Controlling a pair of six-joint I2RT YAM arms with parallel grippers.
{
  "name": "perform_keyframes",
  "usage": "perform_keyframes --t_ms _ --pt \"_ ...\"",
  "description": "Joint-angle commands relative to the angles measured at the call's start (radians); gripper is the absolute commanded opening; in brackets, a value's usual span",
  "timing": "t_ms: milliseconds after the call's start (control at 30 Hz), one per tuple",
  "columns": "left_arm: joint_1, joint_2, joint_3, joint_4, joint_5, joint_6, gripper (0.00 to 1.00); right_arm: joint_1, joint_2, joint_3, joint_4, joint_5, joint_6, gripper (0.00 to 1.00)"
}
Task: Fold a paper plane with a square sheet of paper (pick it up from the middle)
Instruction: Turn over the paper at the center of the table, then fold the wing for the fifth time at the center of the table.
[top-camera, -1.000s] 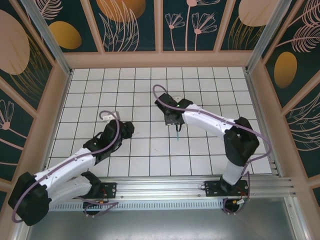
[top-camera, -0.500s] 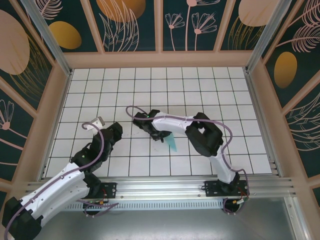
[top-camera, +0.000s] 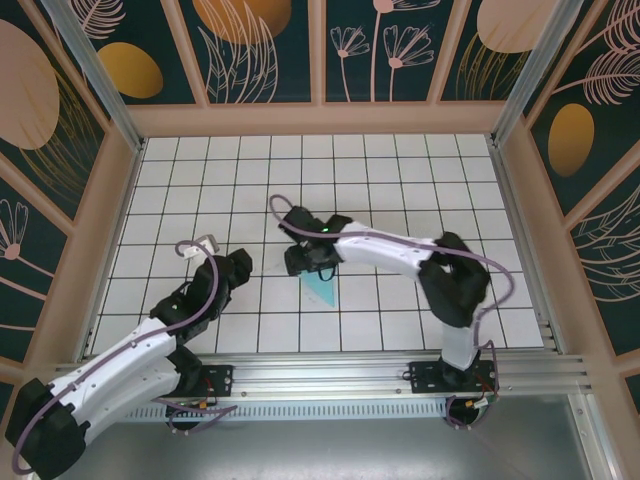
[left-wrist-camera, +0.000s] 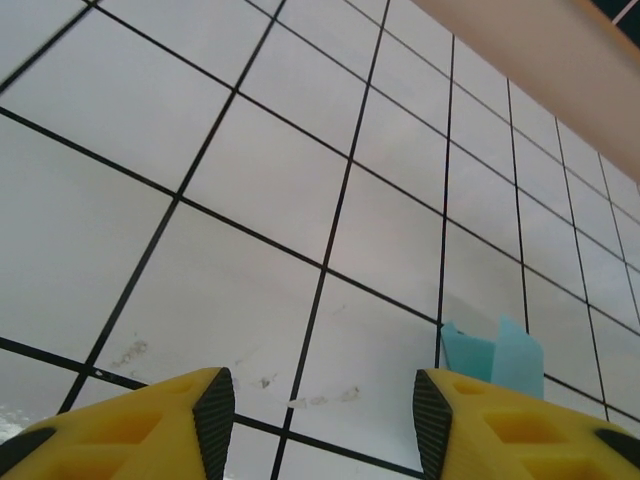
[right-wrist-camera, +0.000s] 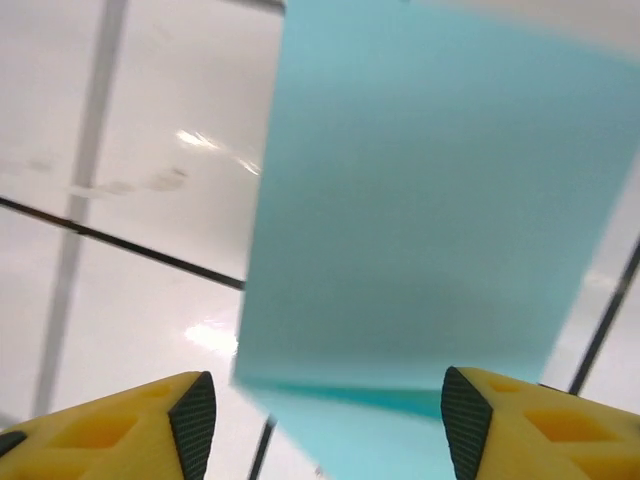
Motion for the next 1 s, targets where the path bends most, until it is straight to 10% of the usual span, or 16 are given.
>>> perform_keyframes --t_ms 0,400,967 --pt "-0.003 0.063 0.031 0.041 0.103 0.013 0.53 -0.067 -0.157 -0.145 0.190 -0.142 -0.009 0.62" --pt "-0.004 0.298 0.078 0.131 0.395 -0.066 0.53 -0.216 -0.312 -0.507 0.457 -0.433 -0.016 0.11" --pt "-0.004 0.460 0.128 0.190 0.503 -0.049 0.55 -0.243 -0.164 -0.549 0.558 -0.466 -0.009 0.09"
